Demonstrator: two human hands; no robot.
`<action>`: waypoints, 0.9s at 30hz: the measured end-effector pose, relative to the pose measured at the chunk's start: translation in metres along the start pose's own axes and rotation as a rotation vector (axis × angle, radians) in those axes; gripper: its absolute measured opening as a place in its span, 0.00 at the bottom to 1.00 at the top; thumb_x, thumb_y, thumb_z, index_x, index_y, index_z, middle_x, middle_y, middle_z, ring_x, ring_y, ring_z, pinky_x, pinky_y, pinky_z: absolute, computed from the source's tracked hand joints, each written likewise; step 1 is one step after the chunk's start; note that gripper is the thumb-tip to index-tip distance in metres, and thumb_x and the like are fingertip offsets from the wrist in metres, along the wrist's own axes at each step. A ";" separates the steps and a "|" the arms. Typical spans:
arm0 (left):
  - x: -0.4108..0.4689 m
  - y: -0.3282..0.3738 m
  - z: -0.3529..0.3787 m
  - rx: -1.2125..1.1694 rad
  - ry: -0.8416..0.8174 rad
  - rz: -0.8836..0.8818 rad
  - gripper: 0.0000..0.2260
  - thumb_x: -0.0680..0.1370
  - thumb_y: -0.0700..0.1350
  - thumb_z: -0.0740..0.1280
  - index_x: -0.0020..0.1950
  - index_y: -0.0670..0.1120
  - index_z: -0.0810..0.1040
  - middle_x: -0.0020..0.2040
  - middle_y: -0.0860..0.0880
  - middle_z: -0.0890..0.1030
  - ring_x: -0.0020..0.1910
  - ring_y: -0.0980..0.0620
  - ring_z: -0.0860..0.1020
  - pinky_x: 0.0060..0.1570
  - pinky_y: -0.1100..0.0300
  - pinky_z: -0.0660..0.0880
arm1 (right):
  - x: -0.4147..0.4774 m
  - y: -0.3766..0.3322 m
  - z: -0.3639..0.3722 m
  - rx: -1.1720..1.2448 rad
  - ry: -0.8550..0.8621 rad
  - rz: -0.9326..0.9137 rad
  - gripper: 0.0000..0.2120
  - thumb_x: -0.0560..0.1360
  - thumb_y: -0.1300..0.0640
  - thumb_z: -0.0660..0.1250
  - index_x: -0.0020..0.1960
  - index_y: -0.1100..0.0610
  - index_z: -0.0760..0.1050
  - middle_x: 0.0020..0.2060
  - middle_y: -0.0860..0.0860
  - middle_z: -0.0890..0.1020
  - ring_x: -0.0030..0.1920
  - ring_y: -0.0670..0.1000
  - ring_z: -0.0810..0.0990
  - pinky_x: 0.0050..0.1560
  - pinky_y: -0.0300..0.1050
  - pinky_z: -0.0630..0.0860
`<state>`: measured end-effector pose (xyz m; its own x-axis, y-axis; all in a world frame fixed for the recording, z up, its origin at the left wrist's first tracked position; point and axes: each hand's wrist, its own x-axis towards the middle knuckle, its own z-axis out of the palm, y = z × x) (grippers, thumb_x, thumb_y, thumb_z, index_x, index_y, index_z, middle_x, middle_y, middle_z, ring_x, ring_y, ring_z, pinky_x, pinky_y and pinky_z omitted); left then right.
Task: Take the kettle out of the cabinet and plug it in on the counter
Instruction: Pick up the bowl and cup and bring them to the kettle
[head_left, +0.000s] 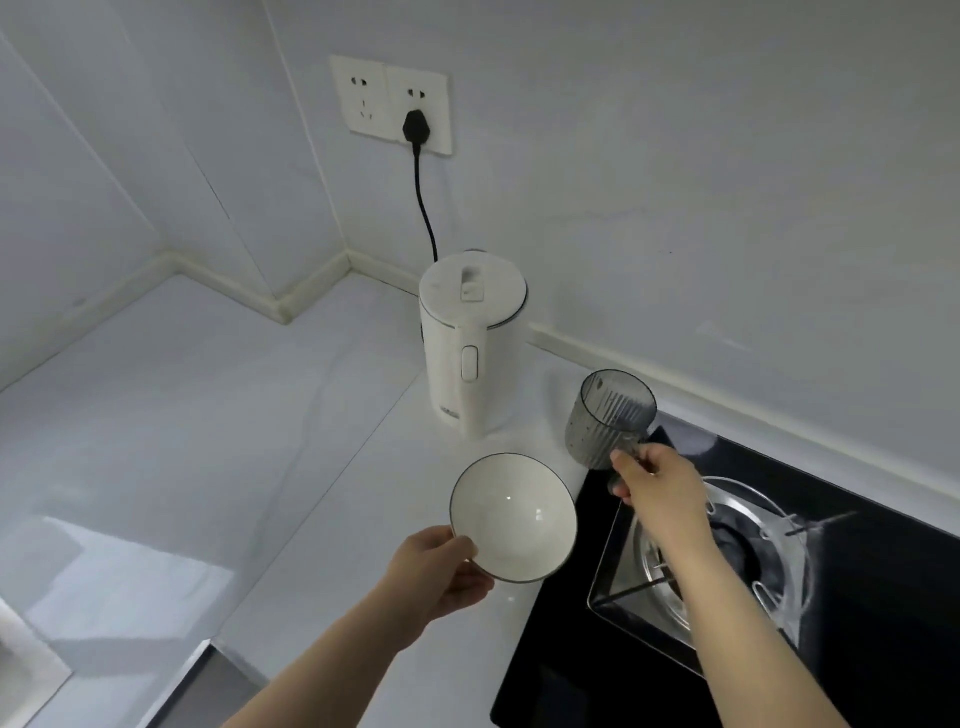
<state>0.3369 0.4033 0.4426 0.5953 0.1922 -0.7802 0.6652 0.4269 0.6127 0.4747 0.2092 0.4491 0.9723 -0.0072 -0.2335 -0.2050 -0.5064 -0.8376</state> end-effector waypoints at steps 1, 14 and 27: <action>0.006 0.002 0.002 0.004 -0.002 -0.007 0.06 0.76 0.35 0.62 0.49 0.37 0.77 0.41 0.36 0.80 0.42 0.40 0.80 0.44 0.53 0.82 | 0.005 -0.002 0.001 -0.011 0.006 0.000 0.07 0.76 0.54 0.65 0.45 0.57 0.78 0.32 0.54 0.82 0.34 0.50 0.81 0.42 0.47 0.77; 0.058 0.020 0.024 -0.004 -0.075 -0.058 0.07 0.76 0.35 0.62 0.50 0.37 0.78 0.41 0.36 0.80 0.43 0.40 0.80 0.40 0.55 0.81 | 0.079 -0.008 0.028 -0.042 0.020 0.053 0.09 0.74 0.54 0.67 0.39 0.58 0.77 0.30 0.54 0.82 0.36 0.57 0.81 0.47 0.53 0.78; 0.077 0.036 0.032 -0.050 -0.127 -0.068 0.08 0.76 0.34 0.61 0.52 0.36 0.77 0.43 0.35 0.80 0.42 0.40 0.80 0.39 0.57 0.81 | 0.102 -0.012 0.037 -0.017 0.045 0.063 0.07 0.75 0.56 0.66 0.43 0.60 0.77 0.31 0.53 0.81 0.27 0.45 0.75 0.32 0.36 0.68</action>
<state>0.4214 0.4051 0.4090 0.6045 0.0491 -0.7951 0.6840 0.4795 0.5497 0.5719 0.2468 0.4174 0.9617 -0.0783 -0.2627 -0.2644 -0.5182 -0.8134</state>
